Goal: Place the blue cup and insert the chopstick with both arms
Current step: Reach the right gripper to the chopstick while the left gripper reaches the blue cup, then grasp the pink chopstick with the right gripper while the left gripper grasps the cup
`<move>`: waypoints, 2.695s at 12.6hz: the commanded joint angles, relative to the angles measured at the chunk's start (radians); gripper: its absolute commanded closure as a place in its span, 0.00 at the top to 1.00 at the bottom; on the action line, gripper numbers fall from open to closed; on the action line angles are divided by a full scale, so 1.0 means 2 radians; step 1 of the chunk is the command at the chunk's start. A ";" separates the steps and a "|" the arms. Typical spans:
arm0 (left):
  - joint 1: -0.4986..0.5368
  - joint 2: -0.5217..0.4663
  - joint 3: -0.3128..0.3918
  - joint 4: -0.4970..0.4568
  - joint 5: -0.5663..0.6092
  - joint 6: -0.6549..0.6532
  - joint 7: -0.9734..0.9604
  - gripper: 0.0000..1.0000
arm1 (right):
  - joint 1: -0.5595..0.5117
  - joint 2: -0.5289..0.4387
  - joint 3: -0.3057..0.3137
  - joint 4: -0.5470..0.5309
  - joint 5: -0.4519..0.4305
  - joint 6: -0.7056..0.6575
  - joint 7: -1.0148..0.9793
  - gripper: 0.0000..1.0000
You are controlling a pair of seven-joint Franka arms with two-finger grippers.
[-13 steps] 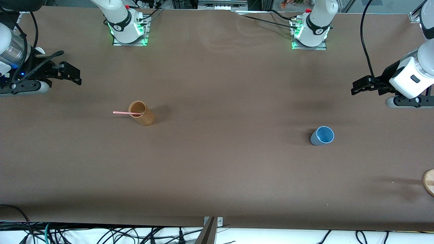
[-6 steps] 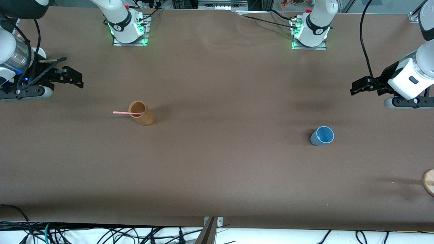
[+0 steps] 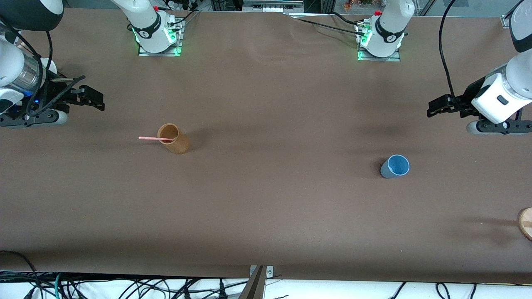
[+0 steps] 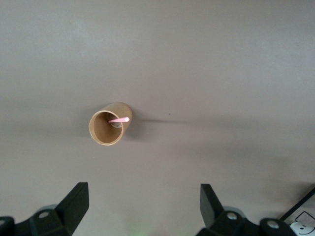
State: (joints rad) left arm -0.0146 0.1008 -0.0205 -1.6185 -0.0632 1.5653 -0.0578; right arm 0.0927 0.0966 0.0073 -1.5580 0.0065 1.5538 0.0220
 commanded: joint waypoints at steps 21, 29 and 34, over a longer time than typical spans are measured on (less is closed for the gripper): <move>-0.024 0.162 -0.024 -0.143 0.055 0.360 0.013 1.00 | 0.001 0.011 0.054 -0.319 0.024 0.434 0.056 0.91; -0.018 0.164 -0.023 -0.192 0.055 0.431 0.013 0.27 | 0.001 0.013 0.055 -0.319 0.024 0.442 0.056 0.30; -0.017 0.164 -0.021 -0.190 0.055 0.427 0.012 0.00 | 0.001 0.010 0.055 -0.315 0.024 0.438 0.056 0.15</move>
State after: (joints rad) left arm -0.0538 0.4520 -0.0659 -1.9777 0.0274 2.4120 -0.0495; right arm 0.1024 0.1361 0.1084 -2.1753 0.0417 2.4245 0.1261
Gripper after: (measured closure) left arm 0.868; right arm 0.824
